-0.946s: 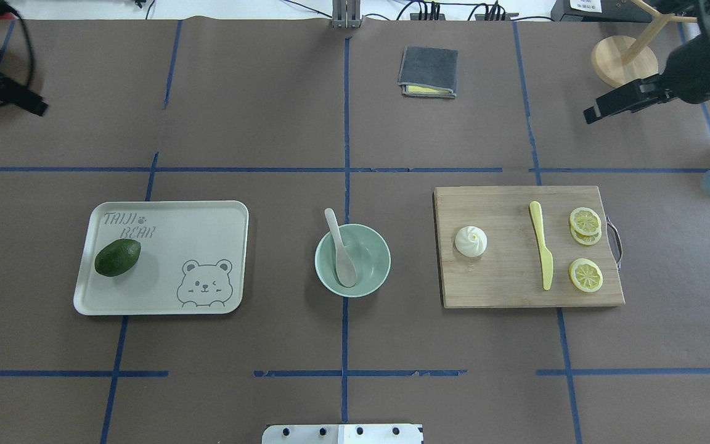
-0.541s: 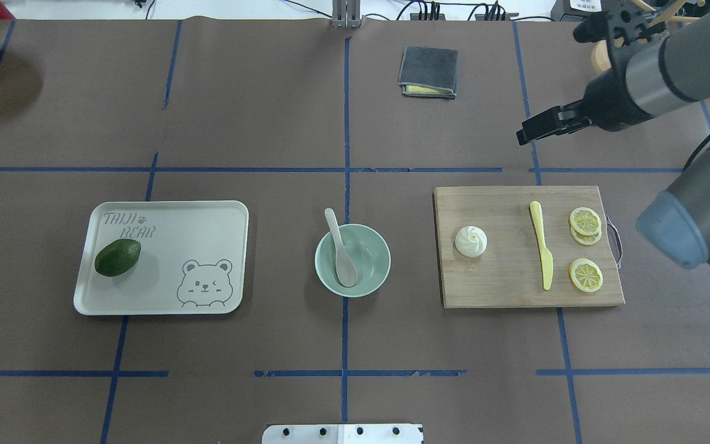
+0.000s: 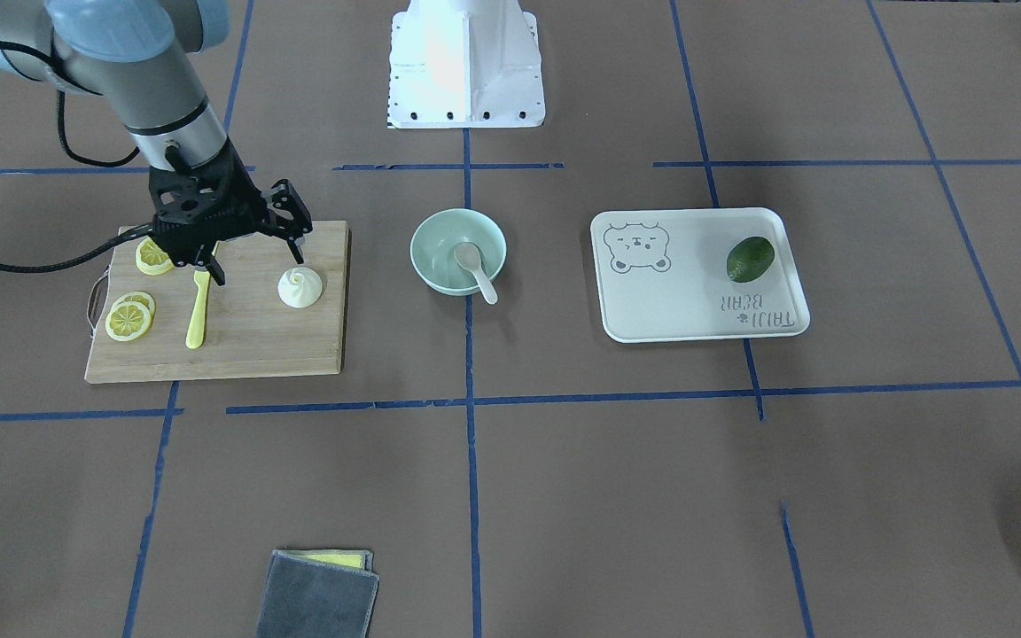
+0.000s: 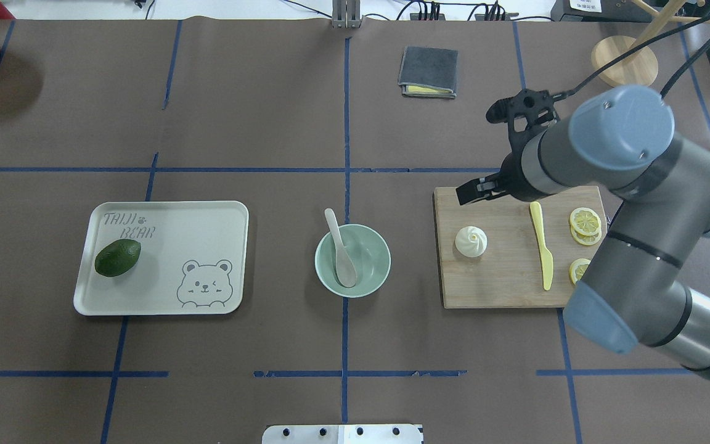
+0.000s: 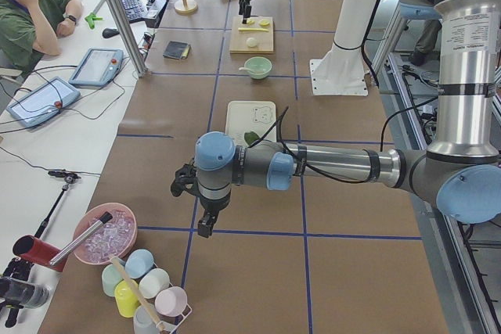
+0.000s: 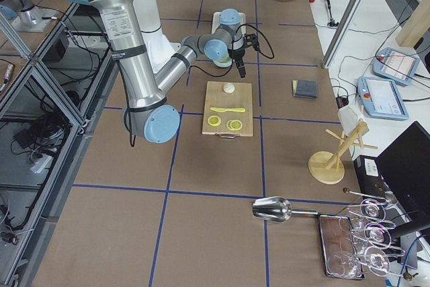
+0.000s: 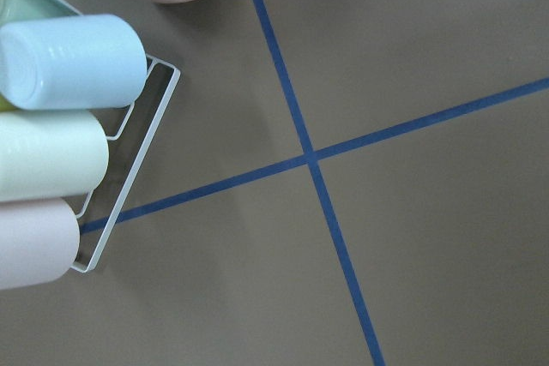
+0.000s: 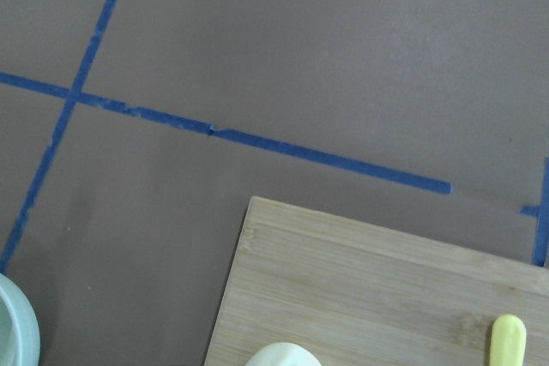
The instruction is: Put spoon and bun in bowl
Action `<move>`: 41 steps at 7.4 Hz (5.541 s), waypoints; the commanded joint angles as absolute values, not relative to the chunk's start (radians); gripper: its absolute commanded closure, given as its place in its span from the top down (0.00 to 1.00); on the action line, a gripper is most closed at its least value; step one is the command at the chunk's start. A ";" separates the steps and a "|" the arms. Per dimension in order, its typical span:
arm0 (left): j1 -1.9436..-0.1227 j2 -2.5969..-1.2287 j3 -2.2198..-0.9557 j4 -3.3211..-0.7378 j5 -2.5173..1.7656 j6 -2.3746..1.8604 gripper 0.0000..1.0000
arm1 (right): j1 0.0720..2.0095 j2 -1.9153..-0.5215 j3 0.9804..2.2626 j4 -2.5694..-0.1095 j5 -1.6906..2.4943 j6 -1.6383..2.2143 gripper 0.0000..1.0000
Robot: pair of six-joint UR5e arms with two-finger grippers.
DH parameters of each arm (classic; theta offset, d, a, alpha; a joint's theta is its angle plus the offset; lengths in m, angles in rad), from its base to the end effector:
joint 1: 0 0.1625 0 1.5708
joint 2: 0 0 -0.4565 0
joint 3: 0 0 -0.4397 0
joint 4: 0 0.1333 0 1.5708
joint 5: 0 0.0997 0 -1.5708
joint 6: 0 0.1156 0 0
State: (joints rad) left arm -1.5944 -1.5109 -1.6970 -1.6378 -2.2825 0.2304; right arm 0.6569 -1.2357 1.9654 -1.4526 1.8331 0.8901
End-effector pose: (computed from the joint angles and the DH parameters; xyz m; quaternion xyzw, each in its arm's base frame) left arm -0.0701 -0.5203 0.6626 0.1060 0.3369 0.1196 0.9279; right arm -0.4338 -0.4650 0.2996 0.1594 -0.3939 -0.0645 0.9029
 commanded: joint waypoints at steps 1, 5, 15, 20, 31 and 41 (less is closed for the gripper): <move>-1.595 -1.511 -1.697 -1.644 -2.281 0.232 1.00 | 0.530 -1.284 1.948 -1.367 1.712 0.966 0.88; -1.595 -1.506 -1.693 -1.640 -2.281 0.232 1.00 | 0.485 -1.292 1.878 -1.359 1.669 0.963 0.66; -1.595 -1.505 -1.694 -1.640 -2.281 0.232 1.00 | 0.392 -0.877 1.832 -1.696 1.591 1.159 0.00; -1.595 -1.506 -1.695 -1.637 -2.283 0.232 1.00 | 0.295 -0.788 1.697 -1.698 1.454 1.190 1.00; -1.597 -1.461 -1.677 -1.620 -2.434 0.224 1.00 | 1.316 -1.401 1.836 -1.734 2.170 -0.077 1.00; -1.597 -1.454 -1.692 -1.629 -2.430 0.233 1.00 | 1.489 -1.680 1.827 -1.695 2.361 -0.083 1.00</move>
State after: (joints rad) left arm -1.5969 -1.4593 -1.6928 -1.6290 -2.4299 0.2326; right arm 1.4887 -1.6791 1.8277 -1.6950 2.3559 -0.0829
